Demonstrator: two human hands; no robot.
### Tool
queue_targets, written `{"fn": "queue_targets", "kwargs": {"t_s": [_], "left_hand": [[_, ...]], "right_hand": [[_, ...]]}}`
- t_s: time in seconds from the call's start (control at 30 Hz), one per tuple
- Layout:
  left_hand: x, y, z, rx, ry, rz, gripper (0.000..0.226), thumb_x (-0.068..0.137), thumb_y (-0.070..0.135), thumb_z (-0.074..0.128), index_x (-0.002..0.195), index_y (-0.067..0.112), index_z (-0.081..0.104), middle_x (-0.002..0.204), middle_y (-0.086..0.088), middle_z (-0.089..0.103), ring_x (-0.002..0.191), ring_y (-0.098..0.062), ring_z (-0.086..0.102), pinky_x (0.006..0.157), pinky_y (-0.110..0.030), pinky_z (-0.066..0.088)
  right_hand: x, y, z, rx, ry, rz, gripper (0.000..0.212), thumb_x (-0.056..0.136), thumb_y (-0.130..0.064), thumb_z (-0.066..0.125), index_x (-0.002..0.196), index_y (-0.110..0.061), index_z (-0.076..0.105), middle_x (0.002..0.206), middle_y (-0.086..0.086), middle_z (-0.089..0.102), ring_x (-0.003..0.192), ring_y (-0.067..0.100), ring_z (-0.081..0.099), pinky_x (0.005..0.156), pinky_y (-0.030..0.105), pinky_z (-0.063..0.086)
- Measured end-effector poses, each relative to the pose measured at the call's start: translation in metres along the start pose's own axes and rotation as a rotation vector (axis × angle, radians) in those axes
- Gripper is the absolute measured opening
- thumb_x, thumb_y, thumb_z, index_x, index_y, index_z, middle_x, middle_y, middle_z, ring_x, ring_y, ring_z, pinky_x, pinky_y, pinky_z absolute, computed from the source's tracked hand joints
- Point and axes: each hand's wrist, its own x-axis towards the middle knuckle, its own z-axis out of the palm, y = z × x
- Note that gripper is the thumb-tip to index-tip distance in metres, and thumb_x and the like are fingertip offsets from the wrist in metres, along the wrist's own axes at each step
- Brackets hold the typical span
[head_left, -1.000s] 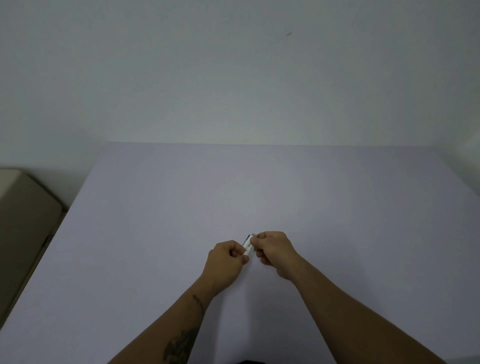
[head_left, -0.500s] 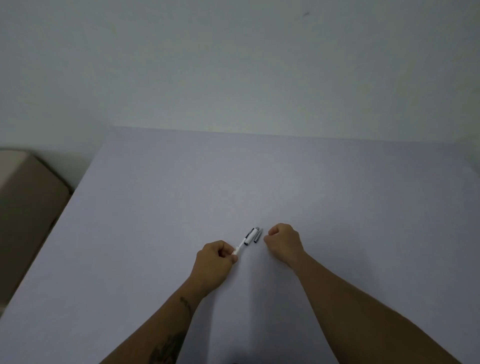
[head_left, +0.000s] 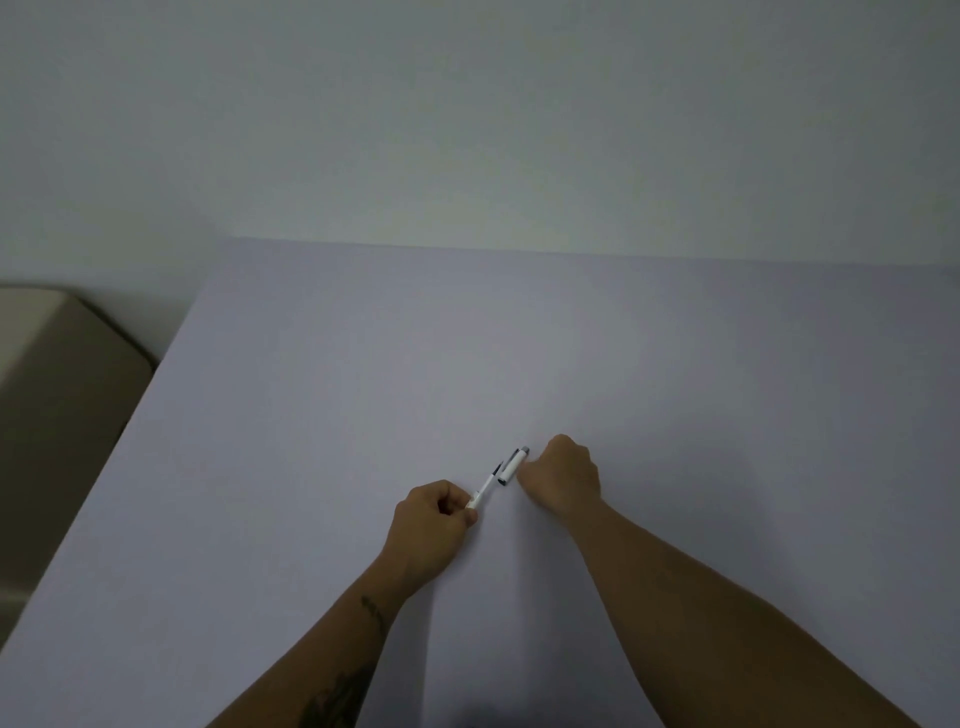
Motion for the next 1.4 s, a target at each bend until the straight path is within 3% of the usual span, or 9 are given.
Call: {"fn": "queue_targets", "kwargs": {"t_s": [0.1,0.2,0.33,0.4,0.47,0.7,0.87,1.13,1.4], "left_hand": [[0.000,0.002,0.001,-0.007,0.000,0.003,0.014,0.083,0.015,0.068,0.070,0.020,0.066,0.063,0.006,0.056,0.058,-0.010,0.047,0.055,-0.022,0.038],[0.000,0.003,0.000,-0.008,-0.006,0.011,0.014,0.084,0.014,0.068,0.071,0.019,0.066,0.064,0.006,0.056,0.058,-0.010,0.046,0.055,-0.022,0.037],[0.001,0.007,-0.004,-0.013,0.002,0.030,0.016,0.085,0.014,0.066,0.071,0.021,0.063,0.065,0.005,0.054,0.058,-0.010,0.045,0.055,-0.022,0.037],[0.003,0.008,-0.004,-0.003,0.008,0.045,0.014,0.086,0.014,0.065,0.073,0.020,0.064,0.066,0.005,0.055,0.059,-0.011,0.046,0.056,-0.022,0.037],[0.003,0.010,-0.004,0.004,0.011,0.057,0.009,0.086,0.014,0.064,0.078,0.016,0.067,0.068,0.004,0.057,0.060,-0.011,0.047,0.058,-0.022,0.039],[0.002,0.014,-0.003,0.017,0.008,0.099,0.007,0.086,0.014,0.064,0.081,0.015,0.069,0.070,0.002,0.059,0.061,-0.012,0.049,0.060,-0.024,0.042],[0.002,0.017,-0.005,0.016,0.025,0.121,0.006,0.085,0.013,0.065,0.081,0.014,0.069,0.067,0.004,0.057,0.059,-0.012,0.047,0.058,-0.023,0.040],[0.001,0.013,-0.005,0.014,0.034,0.120,0.006,0.085,0.012,0.065,0.081,0.014,0.069,0.066,0.004,0.056,0.059,-0.011,0.047,0.057,-0.023,0.040],[0.002,0.014,-0.002,0.020,0.016,0.128,0.013,0.086,0.013,0.065,0.075,0.021,0.066,0.066,0.005,0.057,0.059,-0.011,0.048,0.059,-0.022,0.041]], "right_hand": [[-0.005,0.001,-0.002,-0.060,0.004,-0.006,0.034,0.080,-0.033,0.059,0.102,-0.006,0.061,0.109,0.014,0.067,0.104,0.036,0.064,0.090,0.038,0.054],[-0.009,0.001,-0.010,-0.010,-0.051,0.024,0.022,0.079,-0.029,0.060,0.089,-0.010,0.057,0.097,0.012,0.064,0.098,0.034,0.065,0.079,0.032,0.052],[-0.006,-0.007,-0.028,0.541,-0.134,0.148,0.011,0.073,-0.015,0.058,0.070,-0.005,0.062,0.066,0.010,0.064,0.054,0.023,0.054,0.055,0.027,0.042],[-0.008,-0.014,-0.038,0.814,-0.156,0.175,0.009,0.071,-0.002,0.057,0.064,-0.004,0.061,0.057,0.010,0.056,0.048,0.020,0.045,0.049,0.027,0.036],[-0.011,-0.018,-0.044,0.921,-0.155,0.145,0.014,0.073,0.004,0.058,0.062,-0.004,0.059,0.058,0.011,0.051,0.049,0.019,0.042,0.048,0.027,0.034],[-0.023,-0.025,-0.044,0.861,-0.152,0.055,0.021,0.074,0.006,0.058,0.056,-0.006,0.058,0.058,0.012,0.050,0.050,0.020,0.040,0.048,0.028,0.033],[-0.032,-0.024,-0.039,0.840,-0.187,0.041,0.012,0.078,0.005,0.059,0.068,0.000,0.064,0.064,0.014,0.055,0.057,0.022,0.046,0.053,0.029,0.039],[-0.027,-0.020,-0.044,0.932,-0.081,0.039,0.017,0.075,0.003,0.058,0.061,-0.004,0.064,0.060,0.012,0.056,0.053,0.021,0.047,0.048,0.026,0.039],[-0.033,-0.019,-0.039,0.860,-0.162,0.042,0.017,0.077,0.004,0.059,0.063,-0.003,0.066,0.061,0.013,0.059,0.053,0.020,0.050,0.051,0.027,0.043]]}}
